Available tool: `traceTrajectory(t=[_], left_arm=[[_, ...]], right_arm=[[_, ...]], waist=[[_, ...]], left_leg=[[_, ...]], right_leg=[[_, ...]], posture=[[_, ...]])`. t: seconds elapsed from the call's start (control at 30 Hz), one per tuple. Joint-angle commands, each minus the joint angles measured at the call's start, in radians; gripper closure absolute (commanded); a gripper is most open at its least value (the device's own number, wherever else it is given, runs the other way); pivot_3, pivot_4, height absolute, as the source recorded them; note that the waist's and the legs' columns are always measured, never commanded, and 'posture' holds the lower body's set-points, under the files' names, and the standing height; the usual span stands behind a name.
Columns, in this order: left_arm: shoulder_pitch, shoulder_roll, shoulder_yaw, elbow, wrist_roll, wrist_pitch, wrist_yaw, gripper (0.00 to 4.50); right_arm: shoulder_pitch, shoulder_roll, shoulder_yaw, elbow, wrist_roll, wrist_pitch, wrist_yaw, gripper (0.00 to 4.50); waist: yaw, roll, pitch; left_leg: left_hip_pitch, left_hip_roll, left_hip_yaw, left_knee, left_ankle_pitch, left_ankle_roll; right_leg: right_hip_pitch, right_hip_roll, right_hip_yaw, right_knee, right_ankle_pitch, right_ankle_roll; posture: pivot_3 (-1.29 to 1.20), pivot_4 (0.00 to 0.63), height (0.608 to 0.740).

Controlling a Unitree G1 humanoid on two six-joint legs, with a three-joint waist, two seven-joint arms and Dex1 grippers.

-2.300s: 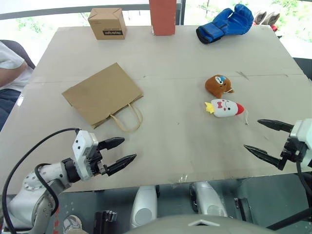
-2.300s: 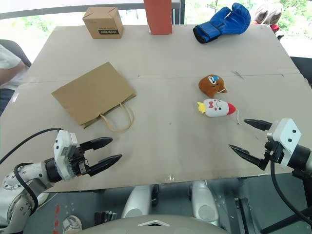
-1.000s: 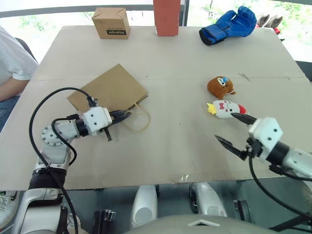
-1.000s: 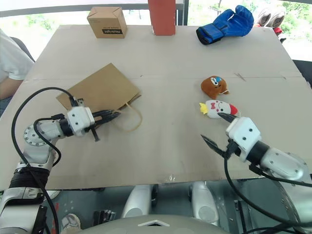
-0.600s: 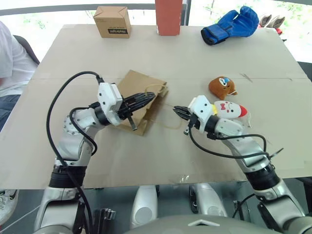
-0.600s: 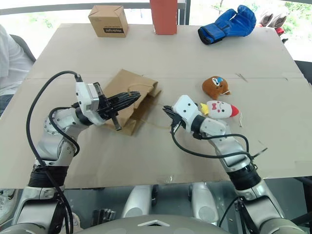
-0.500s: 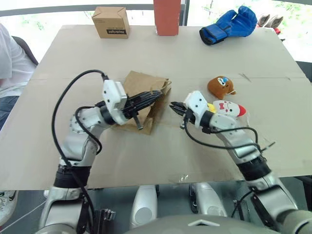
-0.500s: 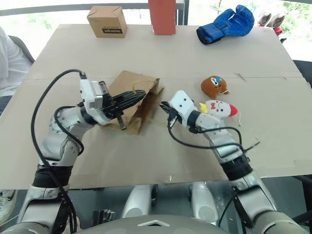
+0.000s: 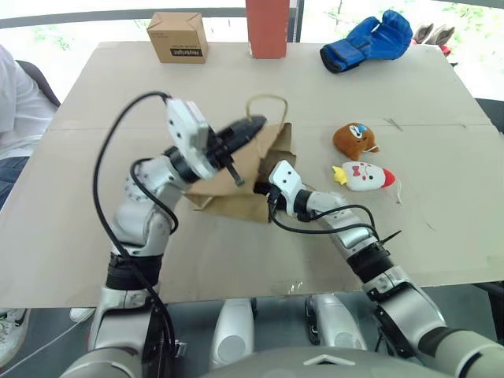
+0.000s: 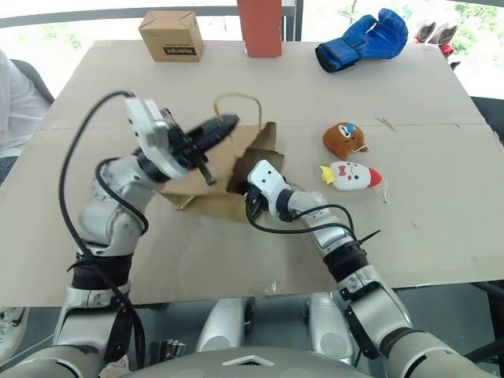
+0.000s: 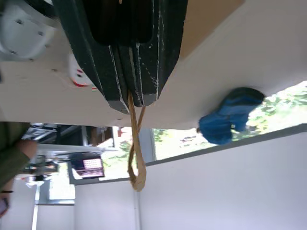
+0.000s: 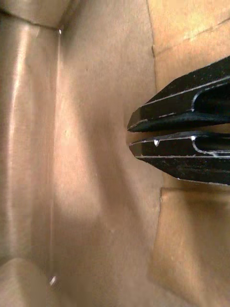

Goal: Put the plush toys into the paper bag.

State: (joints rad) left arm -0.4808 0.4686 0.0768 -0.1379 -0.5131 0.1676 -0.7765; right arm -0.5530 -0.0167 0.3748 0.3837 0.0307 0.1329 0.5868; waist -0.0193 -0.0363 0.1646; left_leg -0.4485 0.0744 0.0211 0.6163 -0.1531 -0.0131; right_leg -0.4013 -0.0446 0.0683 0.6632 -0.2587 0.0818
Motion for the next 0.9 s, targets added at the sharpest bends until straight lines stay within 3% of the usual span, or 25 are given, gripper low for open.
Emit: traceTrajectory(t=[0.03, 0.33, 0.6, 0.9], left_arm=[[-0.07, 0.011, 0.059, 0.042, 0.036, 0.002, 0.085, 4.5], [-0.084, 0.041, 0.096, 0.009, 0.065, 0.083, 0.181, 4.5], [-0.057, -0.033, 0.137, -0.109, 0.085, 0.199, 0.421, 4.5], [-0.012, -0.052, 0.103, -0.166, 0.066, 0.187, 0.378, 4.5]], right_arm=[[-0.014, 0.058, -0.005, 0.048, -0.052, 0.031, -0.111, 4.43], [-0.106, 0.15, -0.058, 0.192, -0.101, -0.023, -0.285, 4.43], [-0.117, 0.14, -0.042, 0.283, -0.16, -0.053, -0.327, 4.43], [-0.098, 0.127, -0.107, 0.123, -0.094, -0.035, -0.283, 4.43]], waist=[[-0.005, 0.0, 0.0], [-0.022, 0.0, 0.0], [-0.021, 0.0, -0.001], [-0.019, 0.0, 0.0]], left_leg=[[0.0, 0.0, 0.0, 0.0, 0.0, 0.0], [0.0, 0.0, -0.001, -0.001, 0.0, 0.0], [0.0, 0.0, -0.001, -0.002, 0.0, 0.0], [-0.001, 0.0, -0.001, -0.002, 0.0, 0.0]], right_leg=[[0.0, 0.0, 0.0, 0.0, 0.0, 0.0], [0.0, 0.0, 0.0, 0.0, 0.0, 0.0], [0.0, 0.0, 0.0, 0.0, 0.0, 0.0], [0.0, 0.0, 0.0, 0.0, 0.0, 0.0]], posture=[[0.0, 0.15, 0.74], [0.0, 0.15, 0.74], [0.0, 0.15, 0.74], [0.0, 0.15, 0.74]])
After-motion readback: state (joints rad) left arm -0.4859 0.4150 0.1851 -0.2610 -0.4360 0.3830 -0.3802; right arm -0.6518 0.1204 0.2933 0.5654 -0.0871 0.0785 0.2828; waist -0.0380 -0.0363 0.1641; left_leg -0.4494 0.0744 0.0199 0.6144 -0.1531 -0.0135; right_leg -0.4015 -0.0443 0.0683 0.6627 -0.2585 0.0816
